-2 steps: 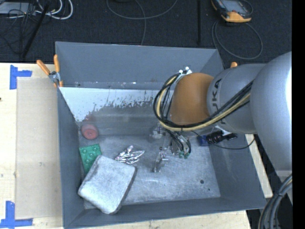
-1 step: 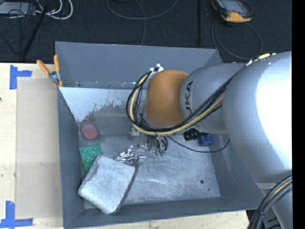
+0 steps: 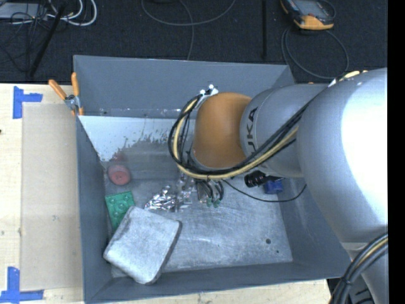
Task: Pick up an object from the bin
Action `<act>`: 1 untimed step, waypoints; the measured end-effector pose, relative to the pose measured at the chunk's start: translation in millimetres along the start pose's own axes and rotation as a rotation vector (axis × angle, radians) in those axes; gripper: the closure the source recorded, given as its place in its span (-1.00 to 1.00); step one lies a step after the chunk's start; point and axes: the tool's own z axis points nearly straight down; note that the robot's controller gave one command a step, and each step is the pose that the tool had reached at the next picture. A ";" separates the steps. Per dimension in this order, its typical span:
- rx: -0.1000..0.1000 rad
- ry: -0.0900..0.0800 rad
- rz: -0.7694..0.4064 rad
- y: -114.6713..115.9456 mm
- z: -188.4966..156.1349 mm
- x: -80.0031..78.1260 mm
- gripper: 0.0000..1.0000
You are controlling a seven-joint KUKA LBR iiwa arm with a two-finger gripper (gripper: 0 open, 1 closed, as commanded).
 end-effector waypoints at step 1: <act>0.001 -0.006 -0.284 -6.5 -156.4 -13.8 1.00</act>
Offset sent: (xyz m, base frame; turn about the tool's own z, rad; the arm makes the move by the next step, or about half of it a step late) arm 0.0112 -0.0081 0.1527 -0.2834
